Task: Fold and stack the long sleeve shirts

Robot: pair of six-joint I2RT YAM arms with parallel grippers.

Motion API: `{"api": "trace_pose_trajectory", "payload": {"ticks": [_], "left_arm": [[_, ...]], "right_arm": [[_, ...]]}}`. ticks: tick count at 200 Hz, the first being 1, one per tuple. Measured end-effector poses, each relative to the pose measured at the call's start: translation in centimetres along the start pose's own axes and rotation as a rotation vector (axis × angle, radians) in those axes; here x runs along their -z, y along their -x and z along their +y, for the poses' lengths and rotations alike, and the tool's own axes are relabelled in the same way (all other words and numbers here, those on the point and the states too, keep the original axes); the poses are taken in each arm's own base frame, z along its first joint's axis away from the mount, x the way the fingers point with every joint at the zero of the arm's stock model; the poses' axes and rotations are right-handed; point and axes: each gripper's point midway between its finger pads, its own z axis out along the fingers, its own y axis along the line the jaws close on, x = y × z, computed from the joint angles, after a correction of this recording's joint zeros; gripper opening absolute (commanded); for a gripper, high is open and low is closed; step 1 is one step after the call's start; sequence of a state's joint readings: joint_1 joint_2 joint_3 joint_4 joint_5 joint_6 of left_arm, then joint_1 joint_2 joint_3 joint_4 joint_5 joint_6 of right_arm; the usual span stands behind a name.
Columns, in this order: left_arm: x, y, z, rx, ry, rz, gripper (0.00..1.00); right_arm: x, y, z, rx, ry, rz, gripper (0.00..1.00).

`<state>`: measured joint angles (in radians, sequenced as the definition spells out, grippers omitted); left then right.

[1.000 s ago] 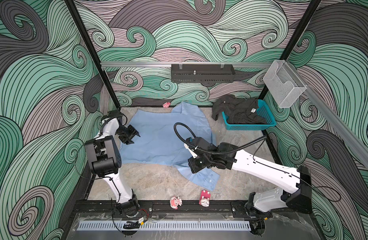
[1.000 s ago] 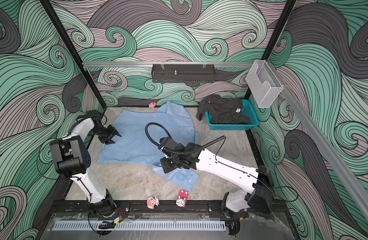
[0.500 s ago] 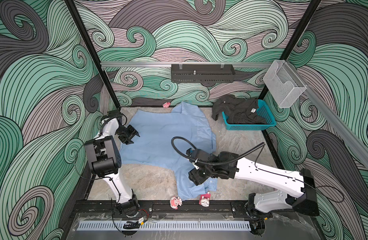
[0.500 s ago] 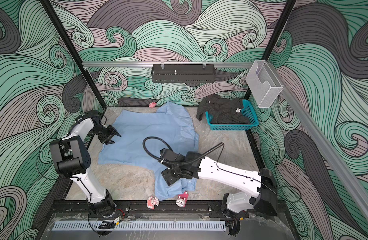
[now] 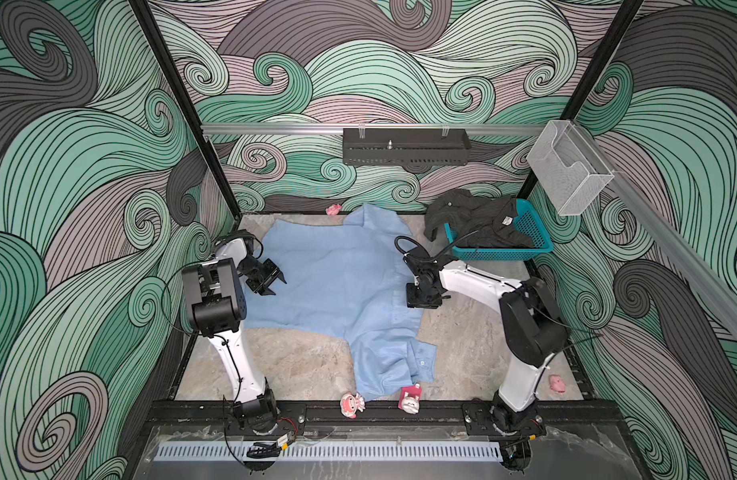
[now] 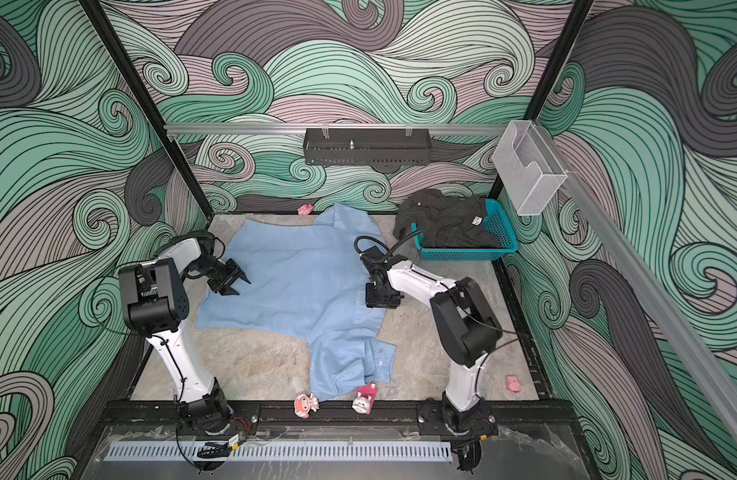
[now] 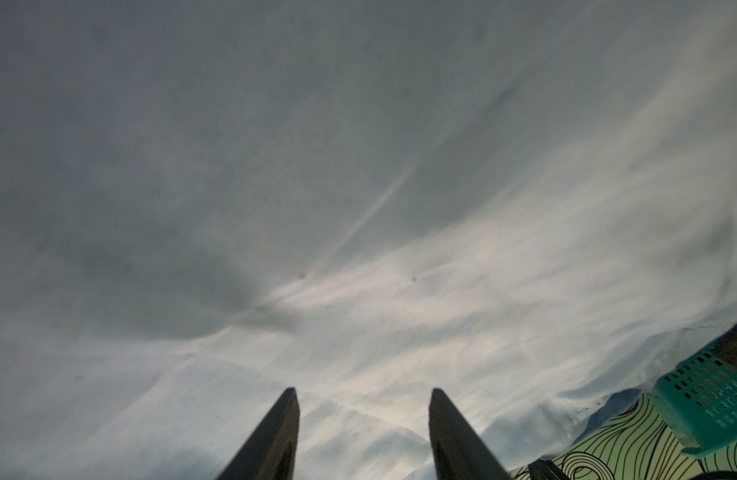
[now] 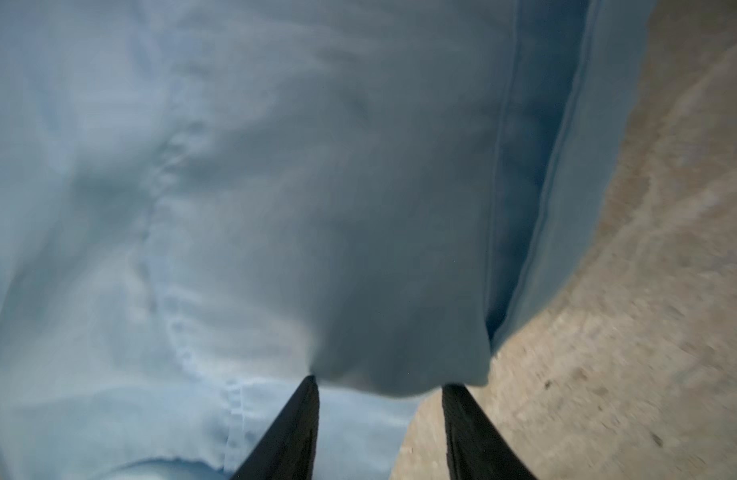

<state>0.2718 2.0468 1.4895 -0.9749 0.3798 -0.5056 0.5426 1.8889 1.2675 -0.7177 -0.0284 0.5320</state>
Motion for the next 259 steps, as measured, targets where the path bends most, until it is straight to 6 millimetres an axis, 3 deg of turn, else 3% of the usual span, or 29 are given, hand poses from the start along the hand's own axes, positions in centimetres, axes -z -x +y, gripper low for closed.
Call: {"api": "trace_pose_trajectory", "payload": {"ticks": [15,68,88,108,152,168,197,224,239,259], "left_arm": [[-0.6,0.2,0.6,0.018,0.02,0.006,0.56],[-0.4,-0.5,4.8,0.133,0.045,0.029,0.56],[-0.2,-0.4,5.0,0.148,0.034,0.036,0.56],[-0.4,-0.5,4.4,0.141,0.034,0.037,0.56],[-0.8,0.3,2.1,0.134,0.009,0.023,0.56],[-0.8,0.5,1.6,0.136,-0.008,0.017,0.56],[-0.2,0.6,1.2,0.133,-0.032,0.004,0.56],[2.5,0.6,0.3,0.113,-0.076,-0.06,0.57],[4.8,0.5,-0.1,0.1,-0.108,-0.115,0.6],[7.8,0.2,0.4,0.106,-0.144,-0.187,0.63]], "right_arm": [[-1.3,0.4,-0.8,-0.026,-0.02,0.038,0.46],[-1.1,0.7,-4.6,-0.106,-0.081,0.074,0.46],[-1.2,1.2,-5.5,-0.121,-0.105,0.097,0.46],[-1.4,3.1,-5.4,-0.117,-0.108,0.085,0.45],[-1.5,8.1,-4.5,-0.112,-0.097,0.033,0.46],[-0.8,8.9,-4.3,-0.108,-0.089,0.009,0.5],[2.4,8.4,-3.3,-0.084,-0.068,-0.035,0.54],[6.1,7.4,-0.4,-0.024,-0.011,-0.098,0.54],[6.5,6.7,1.5,0.008,0.027,-0.095,0.53],[4.4,5.7,3.1,0.034,0.044,-0.037,0.52]]}}
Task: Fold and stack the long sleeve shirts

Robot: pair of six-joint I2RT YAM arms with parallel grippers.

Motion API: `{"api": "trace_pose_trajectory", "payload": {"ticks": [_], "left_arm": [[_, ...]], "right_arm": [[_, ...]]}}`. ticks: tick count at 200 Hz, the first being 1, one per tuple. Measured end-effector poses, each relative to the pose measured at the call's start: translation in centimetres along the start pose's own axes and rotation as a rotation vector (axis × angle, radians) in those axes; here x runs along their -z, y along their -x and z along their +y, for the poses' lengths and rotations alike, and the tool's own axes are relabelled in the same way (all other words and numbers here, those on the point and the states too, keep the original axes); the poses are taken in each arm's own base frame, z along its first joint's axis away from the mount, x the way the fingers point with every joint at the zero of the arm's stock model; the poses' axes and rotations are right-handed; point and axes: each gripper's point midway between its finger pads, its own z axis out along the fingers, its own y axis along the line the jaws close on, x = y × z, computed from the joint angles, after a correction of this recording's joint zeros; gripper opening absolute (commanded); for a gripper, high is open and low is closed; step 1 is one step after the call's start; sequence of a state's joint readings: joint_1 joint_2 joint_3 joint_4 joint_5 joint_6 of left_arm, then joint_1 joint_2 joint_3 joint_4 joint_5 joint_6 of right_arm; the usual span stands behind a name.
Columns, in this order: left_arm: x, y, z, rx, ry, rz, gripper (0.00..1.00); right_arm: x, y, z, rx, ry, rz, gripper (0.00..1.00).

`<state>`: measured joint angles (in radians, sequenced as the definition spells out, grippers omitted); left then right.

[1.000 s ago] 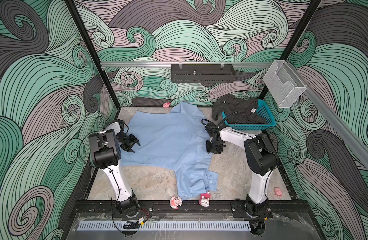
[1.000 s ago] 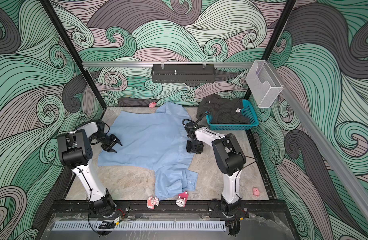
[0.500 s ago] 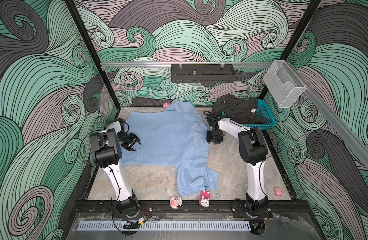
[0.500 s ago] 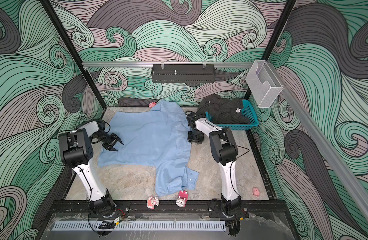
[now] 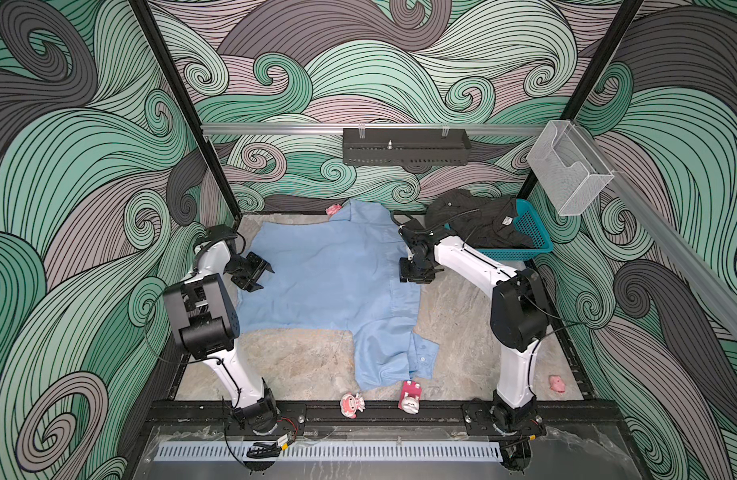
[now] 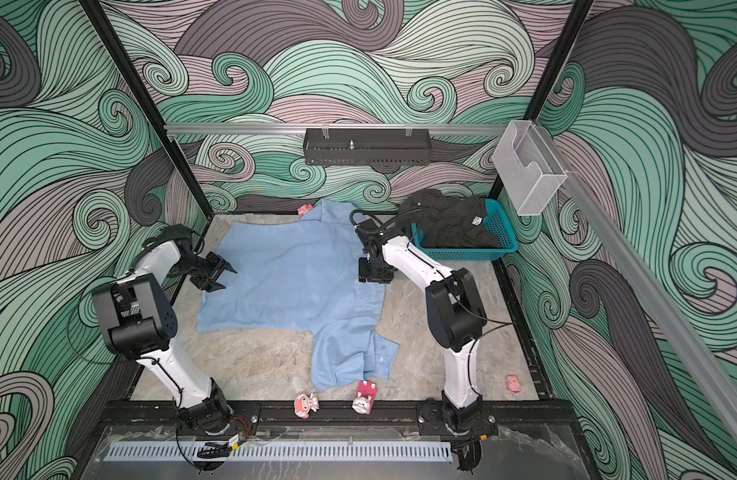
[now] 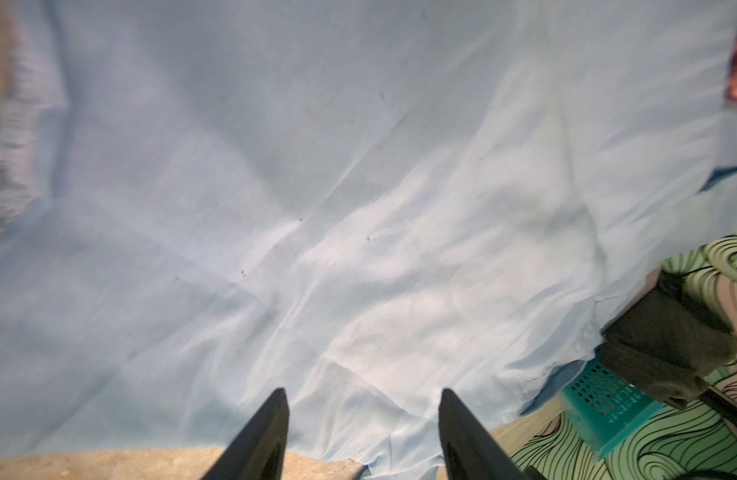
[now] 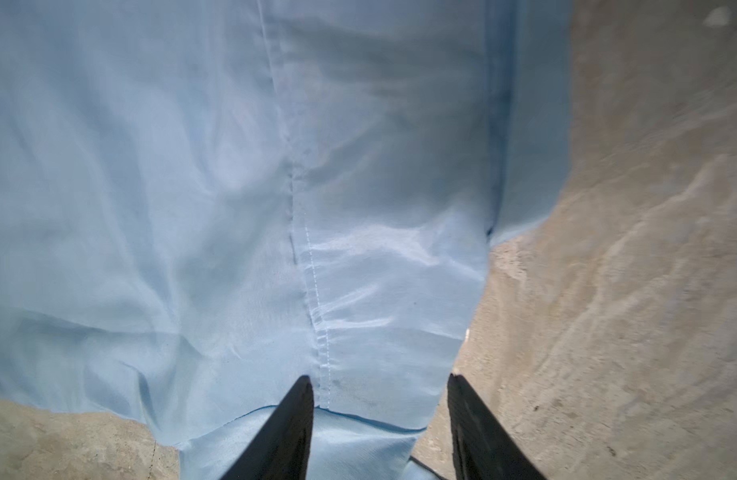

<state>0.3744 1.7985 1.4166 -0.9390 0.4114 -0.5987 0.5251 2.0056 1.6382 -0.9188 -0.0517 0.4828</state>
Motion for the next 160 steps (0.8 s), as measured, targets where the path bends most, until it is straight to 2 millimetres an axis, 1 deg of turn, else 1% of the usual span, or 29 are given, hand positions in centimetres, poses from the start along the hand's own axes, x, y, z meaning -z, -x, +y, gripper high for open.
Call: {"api": "trace_pose_trajectory", "payload": {"ticks": [18,29,39,52,64,75,90,112,125,141,160], "left_arm": [[1.9,0.2,1.0,0.029,-0.019,-0.048,0.63],[2.3,0.3,1.7,0.046,-0.021,-0.059,0.63],[2.4,0.4,2.4,0.066,-0.019,-0.06,0.63],[2.1,0.3,2.9,0.079,-0.012,-0.052,0.62],[1.9,0.0,3.2,0.084,-0.007,-0.043,0.62],[1.9,0.0,3.5,0.091,-0.007,-0.043,0.64],[1.9,-0.3,4.1,0.105,-0.005,-0.045,0.66],[2.0,-1.3,5.2,0.131,0.002,-0.038,0.66],[2.0,-1.6,5.5,0.138,0.006,-0.037,0.66],[1.8,-2.2,6.1,0.144,0.016,-0.027,0.66],[1.4,-3.2,6.9,0.156,0.039,-0.007,0.66]], "right_arm": [[-3.1,-0.5,-0.4,-0.007,-0.023,0.069,0.52],[-5.0,-0.6,-1.0,-0.02,-0.042,0.106,0.52],[-6.4,-0.8,-1.7,-0.035,-0.056,0.136,0.51],[-6.1,0.4,-1.8,-0.044,-0.043,0.116,0.5],[-6.1,1.1,-2.5,-0.059,-0.047,0.106,0.48],[-6.4,1.3,-3.6,-0.077,-0.06,0.114,0.47],[-6.4,1.5,-5.0,-0.103,-0.074,0.116,0.47],[-6.1,1.7,-7.3,-0.142,-0.101,0.114,0.47],[-6.0,1.9,-8.1,-0.156,-0.112,0.114,0.47],[-5.9,2.0,-8.5,-0.163,-0.115,0.112,0.48],[-5.5,1.7,-8.3,-0.155,-0.113,0.109,0.51]]}}
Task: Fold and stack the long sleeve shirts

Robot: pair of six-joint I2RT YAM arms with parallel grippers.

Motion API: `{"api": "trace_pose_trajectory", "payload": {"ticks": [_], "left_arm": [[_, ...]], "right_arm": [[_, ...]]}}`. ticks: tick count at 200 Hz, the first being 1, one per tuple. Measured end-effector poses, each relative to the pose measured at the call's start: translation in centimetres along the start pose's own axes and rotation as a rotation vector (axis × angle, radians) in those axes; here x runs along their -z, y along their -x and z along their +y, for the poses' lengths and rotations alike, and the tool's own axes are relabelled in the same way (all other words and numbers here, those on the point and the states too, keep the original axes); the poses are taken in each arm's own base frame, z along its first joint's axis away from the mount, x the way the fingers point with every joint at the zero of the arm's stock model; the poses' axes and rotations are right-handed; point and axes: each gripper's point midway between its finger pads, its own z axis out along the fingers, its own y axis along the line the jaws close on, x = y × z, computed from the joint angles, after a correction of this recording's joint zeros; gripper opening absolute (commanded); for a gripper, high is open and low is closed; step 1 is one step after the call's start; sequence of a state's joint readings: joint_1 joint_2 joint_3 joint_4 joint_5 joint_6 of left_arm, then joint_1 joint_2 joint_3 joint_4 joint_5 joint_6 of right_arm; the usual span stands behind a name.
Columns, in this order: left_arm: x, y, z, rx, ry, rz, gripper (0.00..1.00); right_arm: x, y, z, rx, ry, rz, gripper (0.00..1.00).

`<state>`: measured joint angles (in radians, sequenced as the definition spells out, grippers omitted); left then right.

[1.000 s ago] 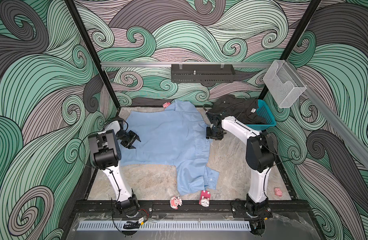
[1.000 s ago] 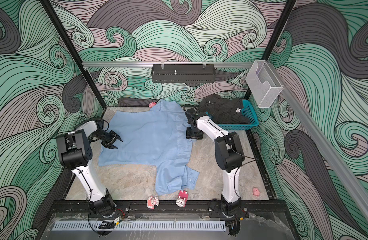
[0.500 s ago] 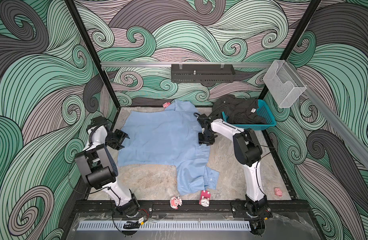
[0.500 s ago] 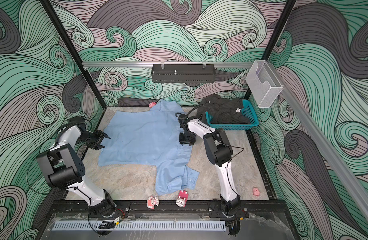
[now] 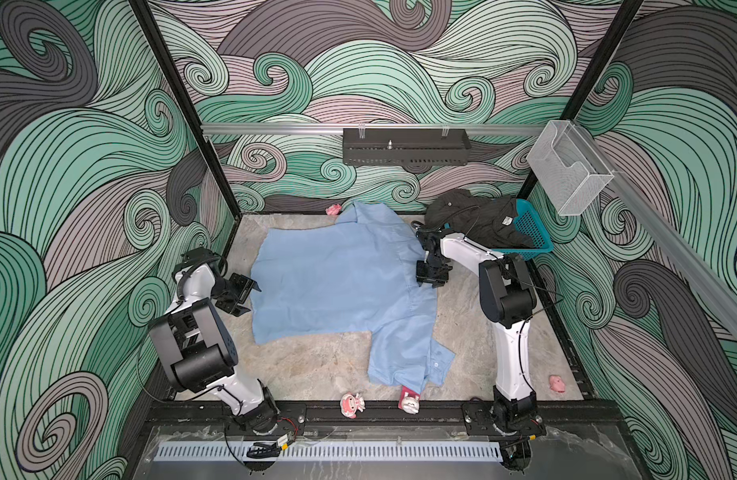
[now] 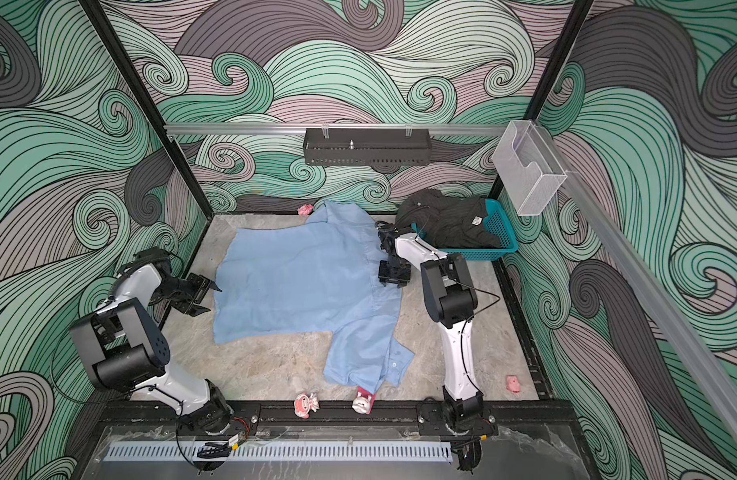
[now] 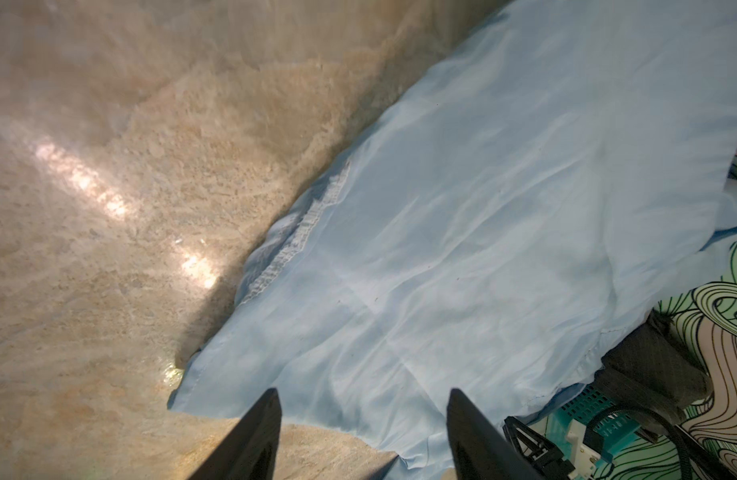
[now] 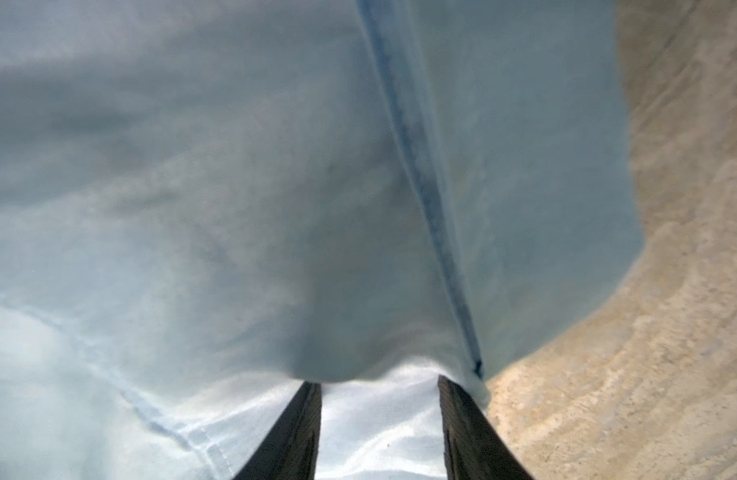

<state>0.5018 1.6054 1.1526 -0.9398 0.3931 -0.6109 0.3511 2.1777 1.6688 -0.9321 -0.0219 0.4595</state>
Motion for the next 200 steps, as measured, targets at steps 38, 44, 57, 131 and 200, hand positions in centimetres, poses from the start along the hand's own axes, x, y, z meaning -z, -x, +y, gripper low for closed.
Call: {"api": "trace_pose_trajectory", "payload": {"ticks": [38,44,57,131,200], "left_arm": [[-0.8,-2.3,3.2,0.044,0.104,0.043,0.66],[-0.9,-2.6,3.8,0.052,0.124,0.046,0.66],[-1.0,-3.4,5.0,0.073,0.165,0.055,0.66],[-2.5,-5.6,9.3,0.182,0.322,0.071,0.68],[-4.7,-4.0,8.1,0.217,0.298,0.013,0.18]], "right_arm": [[5.4,-1.3,1.4,0.049,0.033,-0.096,0.56],[6.7,-1.4,1.8,0.059,0.046,-0.124,0.57],[9.2,-1.9,2.6,0.08,0.076,-0.178,0.58],[10.8,-5.1,2.5,0.116,0.096,-0.192,0.58],[12.6,-5.9,2.2,0.125,0.13,-0.23,0.58]]}}
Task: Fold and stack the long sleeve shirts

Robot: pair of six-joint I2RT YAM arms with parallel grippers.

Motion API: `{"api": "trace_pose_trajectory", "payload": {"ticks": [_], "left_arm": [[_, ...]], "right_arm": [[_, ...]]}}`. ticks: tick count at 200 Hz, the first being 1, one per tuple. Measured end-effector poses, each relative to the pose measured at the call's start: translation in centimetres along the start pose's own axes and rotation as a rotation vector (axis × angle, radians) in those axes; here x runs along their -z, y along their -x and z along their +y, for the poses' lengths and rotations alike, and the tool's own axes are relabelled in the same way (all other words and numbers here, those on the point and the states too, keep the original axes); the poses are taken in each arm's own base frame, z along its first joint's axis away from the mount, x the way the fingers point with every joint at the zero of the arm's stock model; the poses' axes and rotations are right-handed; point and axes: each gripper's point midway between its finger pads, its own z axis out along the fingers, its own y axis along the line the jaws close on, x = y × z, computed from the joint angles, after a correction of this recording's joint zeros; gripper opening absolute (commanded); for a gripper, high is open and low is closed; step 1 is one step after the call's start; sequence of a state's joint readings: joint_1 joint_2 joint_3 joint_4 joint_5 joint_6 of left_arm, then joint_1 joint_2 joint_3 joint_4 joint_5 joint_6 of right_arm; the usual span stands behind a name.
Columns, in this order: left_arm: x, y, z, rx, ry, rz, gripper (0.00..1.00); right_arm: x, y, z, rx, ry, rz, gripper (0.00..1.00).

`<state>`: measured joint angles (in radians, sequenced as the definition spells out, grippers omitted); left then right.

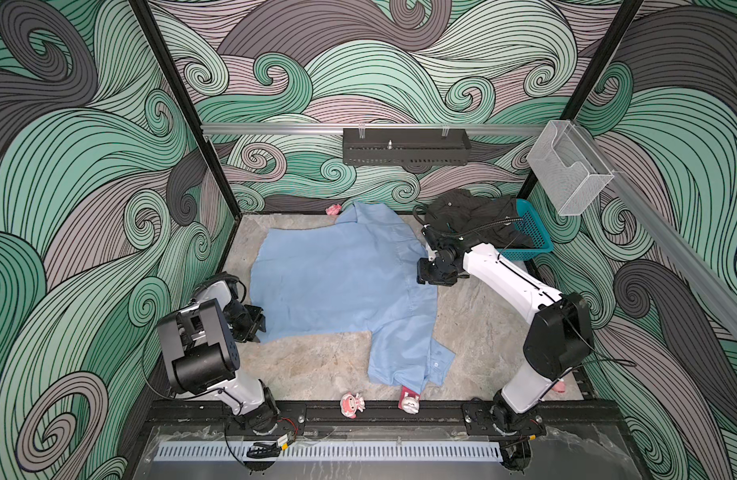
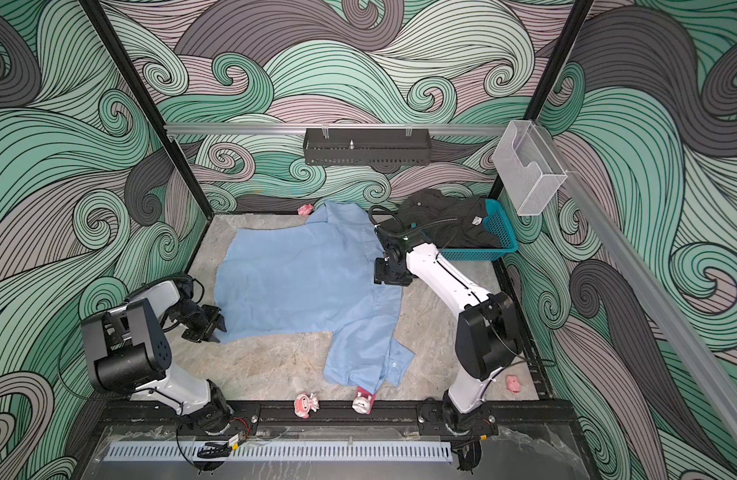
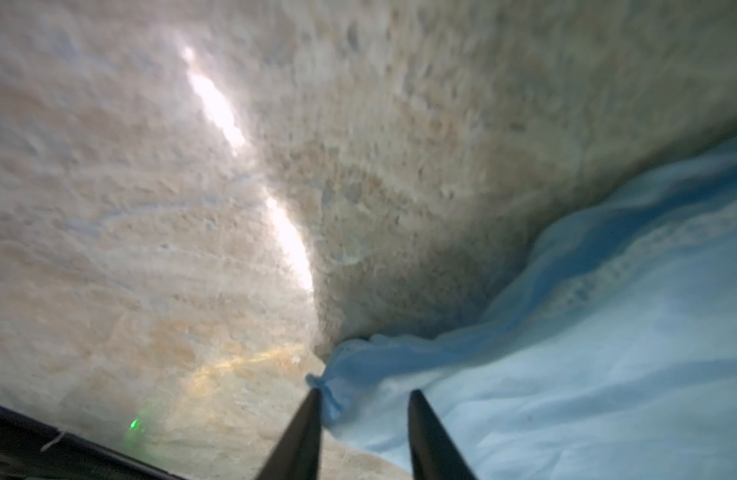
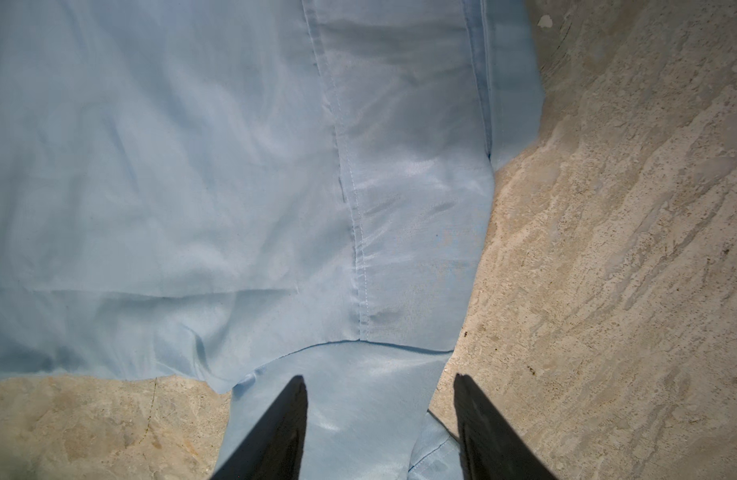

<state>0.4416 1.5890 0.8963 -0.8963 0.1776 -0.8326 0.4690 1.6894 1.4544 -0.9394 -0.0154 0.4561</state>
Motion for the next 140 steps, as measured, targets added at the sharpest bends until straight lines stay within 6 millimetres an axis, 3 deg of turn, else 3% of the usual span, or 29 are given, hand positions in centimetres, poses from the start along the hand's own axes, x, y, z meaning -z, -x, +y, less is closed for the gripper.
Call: {"api": "trace_pose_trajectory", "payload": {"ticks": [21,79,102,140], "left_arm": [[0.1,0.5,-0.8,0.008,-0.033,-0.019,0.0],[1.7,0.6,-3.6,-0.028,-0.157,-0.011,0.0],[3.0,0.2,-4.4,-0.053,-0.207,-0.012,0.0],[4.6,-0.3,-5.2,-0.09,-0.26,-0.01,0.0]], "right_arm": [[0.9,-0.6,0.0,0.0,0.02,-0.011,0.58],[2.4,-4.0,-0.3,-0.038,0.112,0.004,0.59],[1.4,-6.2,-0.6,-0.074,0.148,0.055,0.59],[-2.1,-10.1,-1.3,-0.157,0.175,0.188,0.6]]}}
